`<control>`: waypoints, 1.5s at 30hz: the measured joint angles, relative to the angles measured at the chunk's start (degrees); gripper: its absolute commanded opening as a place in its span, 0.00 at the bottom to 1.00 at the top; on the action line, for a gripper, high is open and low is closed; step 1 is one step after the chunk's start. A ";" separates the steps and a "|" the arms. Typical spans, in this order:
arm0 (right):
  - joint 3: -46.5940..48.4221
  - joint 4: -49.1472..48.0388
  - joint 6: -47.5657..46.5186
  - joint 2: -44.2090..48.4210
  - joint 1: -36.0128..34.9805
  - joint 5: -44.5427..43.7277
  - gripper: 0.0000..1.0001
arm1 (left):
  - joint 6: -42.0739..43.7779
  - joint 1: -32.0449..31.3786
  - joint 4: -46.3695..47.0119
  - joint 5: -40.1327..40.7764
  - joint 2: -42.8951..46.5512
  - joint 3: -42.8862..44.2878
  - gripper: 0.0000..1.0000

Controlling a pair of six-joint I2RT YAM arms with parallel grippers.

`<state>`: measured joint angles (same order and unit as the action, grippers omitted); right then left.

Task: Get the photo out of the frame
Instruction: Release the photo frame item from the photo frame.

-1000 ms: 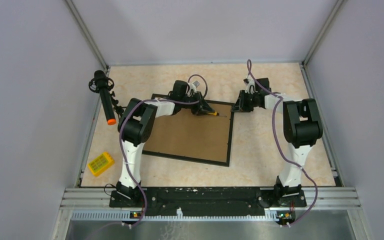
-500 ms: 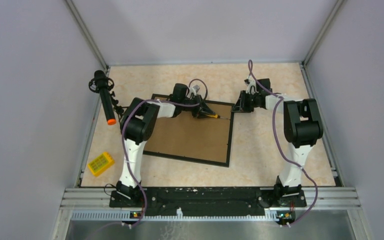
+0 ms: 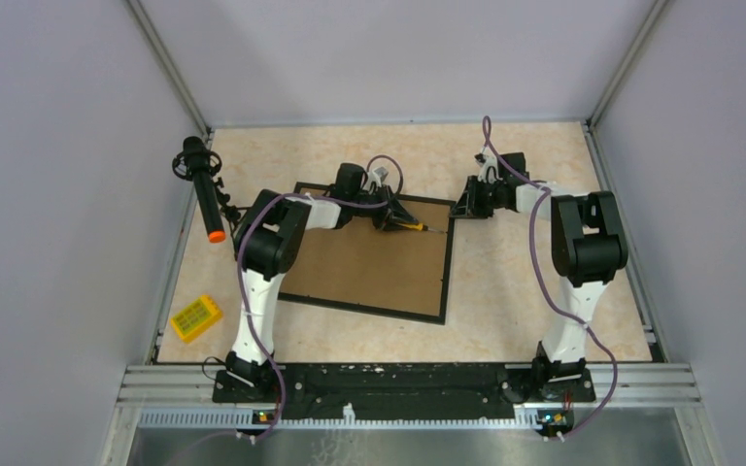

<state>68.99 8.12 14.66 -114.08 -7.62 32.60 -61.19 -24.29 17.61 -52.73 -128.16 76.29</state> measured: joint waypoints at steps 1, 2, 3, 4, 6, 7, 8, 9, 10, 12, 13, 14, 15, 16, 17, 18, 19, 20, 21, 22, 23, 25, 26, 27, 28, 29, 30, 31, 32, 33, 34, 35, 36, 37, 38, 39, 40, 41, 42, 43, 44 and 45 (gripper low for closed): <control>0.00 0.00 0.00 0.00 0.00 0.00 0.00 | -0.11 0.00 0.04 -0.04 -0.07 0.00 0.00; 0.00 0.00 0.00 0.00 0.00 0.00 0.00 | -0.22 0.00 0.07 -0.13 -0.17 0.04 0.00; 0.00 0.00 0.00 0.00 0.00 0.00 0.00 | -0.24 0.00 0.11 -0.15 -0.35 0.17 0.00; 0.00 -0.02 0.00 0.00 0.00 0.00 0.00 | -0.26 0.00 0.17 -0.26 -0.57 0.35 0.00; 0.00 -0.02 0.00 -0.02 0.00 0.02 0.00 | -0.37 0.00 0.31 -0.46 -0.94 0.63 0.00; 0.00 -0.04 0.02 -0.07 0.02 0.07 0.00 | -0.44 0.00 0.35 -0.55 -1.03 0.70 0.00; 0.00 -0.04 0.07 -0.11 0.04 0.13 0.00 | -0.44 0.00 0.35 -0.59 -1.11 0.81 0.00; 0.00 -0.07 0.09 -0.11 0.09 0.22 0.00 | -0.44 0.00 0.35 -0.63 -1.18 0.94 0.00; 0.00 -0.09 0.13 -0.15 0.11 0.26 0.00 | -0.46 -0.02 0.37 -0.70 -1.38 1.11 0.00; 0.00 -0.15 0.15 -0.22 0.20 0.48 0.00 | -0.55 0.00 0.37 -1.18 -1.92 1.73 0.00; 0.00 -0.17 0.20 -0.24 0.22 0.52 0.00 | -0.61 0.04 0.35 -1.40 -2.16 1.95 0.00; 0.00 -0.20 0.20 -0.28 0.24 0.59 0.00 | -0.66 0.07 0.35 -1.66 -2.45 2.27 0.00; 0.00 -0.22 0.22 -0.31 0.26 0.70 0.00 | -0.70 0.07 0.35 -1.88 -2.73 2.64 0.00; 0.00 -0.24 0.28 -0.33 0.31 0.74 0.00 | -0.79 0.09 0.35 -2.03 -3.04 2.91 0.00; 0.00 -0.22 0.39 -0.33 0.31 0.72 0.00 | -0.90 0.09 0.35 -2.25 -3.34 3.23 0.00; 0.00 -0.22 0.44 -0.33 0.31 0.72 0.00 | -0.96 0.09 0.35 -2.40 -3.61 3.52 0.00; 0.00 -0.20 0.48 -0.33 0.33 0.72 0.00 | -1.09 0.09 0.35 -2.51 -3.78 3.72 0.00; 0.00 -0.22 0.50 -0.35 0.35 0.72 0.00 | -1.18 0.09 0.35 -2.60 -3.91 3.87 0.00; 0.00 -0.20 0.52 -0.37 0.37 0.72 0.00 | -1.29 0.09 0.35 -2.69 -4.04 4.02 0.00; 0.00 -0.20 0.57 -0.37 0.37 0.70 0.00 | -1.33 0.09 0.35 -2.82 -4.20 4.20 0.00; 0.00 -0.22 0.59 -0.37 0.37 0.68 0.00 | -1.40 0.07 0.37 -2.93 -4.28 4.31 0.00; 0.00 -0.22 0.63 -0.39 0.37 0.61 0.00 | -1.55 0.04 0.35 -2.95 -4.39 4.42 0.00; 0.00 -0.20 0.74 -0.39 0.37 0.55 0.00 | -1.51 -0.02 0.24 -2.93 -4.39 4.50 0.00; 0.00 -0.20 0.94 -0.42 0.37 0.46 0.00 | -1.27 -0.11 0.04 -2.86 -4.39 4.72 0.00; 0.02 -0.17 1.07 -0.42 0.37 0.35 0.00 | -0.85 -0.22 -0.50 -2.71 -4.39 5.09 0.00; 0.04 -0.15 1.16 -0.42 0.37 0.22 0.00 | -0.31 -0.39 -1.29 -2.43 -4.35 5.57 0.00; 0.04 -0.15 1.31 -0.42 0.37 0.07 0.00 | 0.31 -0.52 -1.90 -2.03 -4.20 5.97 0.00; 0.07 -0.15 1.46 -0.42 0.37 -0.02 0.00 | 1.14 -0.79 -2.80 -1.42 -3.89 6.38 0.00; 0.07 -0.15 1.55 -0.42 0.37 -0.15 0.00 | 1.97 -1.09 -3.80 -0.61 -3.41 6.69 0.00; 0.07 -0.15 1.62 -0.42 0.37 -0.22 0.00 | 3.02 -1.53 -5.09 0.44 -2.71 7.06 0.00; 0.09 -0.15 1.68 -0.42 0.37 -0.31 0.00 | 3.93 -1.99 -6.14 1.51 -2.03 7.37 0.00; 0.09 -0.15 1.70 -0.42 0.37 -0.42 0.00 | 5.14 -2.58 -7.41 2.93 -1.25 7.72 0.00; 0.11 -0.17 1.73 -0.42 0.37 -0.59 0.00 | 6.40 -3.28 -8.83 4.61 -0.42 8.09 0.00; 0.13 -0.20 1.70 -0.42 0.39 -0.72 0.00 | 7.50 -3.89 -9.79 6.01 0.28 8.28 0.00; 0.13 -0.22 1.73 -0.42 0.42 -0.85 0.00 | 8.35 -4.44 -10.73 7.21 0.79 8.50 0.00; 0.15 -0.24 1.73 -0.42 0.46 -1.01 0.00 | 9.20 -5.07 -11.93 8.50 1.25 8.92 0.00; 0.15 -0.24 1.73 -0.39 0.48 -1.11 0.00 | 10.27 -5.79 -13.00 9.81 1.60 9.55 0.00; 0.17 -0.26 1.73 -0.37 0.52 -1.27 0.00 | 11.04 -6.40 -13.88 10.93 1.81 10.16 0.00; 0.17 -0.26 1.73 -0.35 0.57 -1.42 0.00 | 11.82 -7.02 -14.75 11.98 1.95 10.78 0.00; 0.20 -0.26 1.70 -0.35 0.63 -1.53 0.00 | 12.37 -7.54 -15.32 12.90 2.03 11.32 0.00; 0.22 -0.31 1.70 -0.33 0.66 -1.68 0.00 | 12.96 -8.04 -15.98 13.75 2.05 11.91 0.00; 0.33 -0.26 1.68 -0.31 0.68 -1.90 0.00 | 13.42 -8.50 -16.28 14.49 2.05 12.37 0.00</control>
<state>69.32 7.86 16.34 -114.39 -6.94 30.70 -47.77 -32.80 1.32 -38.24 -126.10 88.66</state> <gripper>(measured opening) 0.174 0.224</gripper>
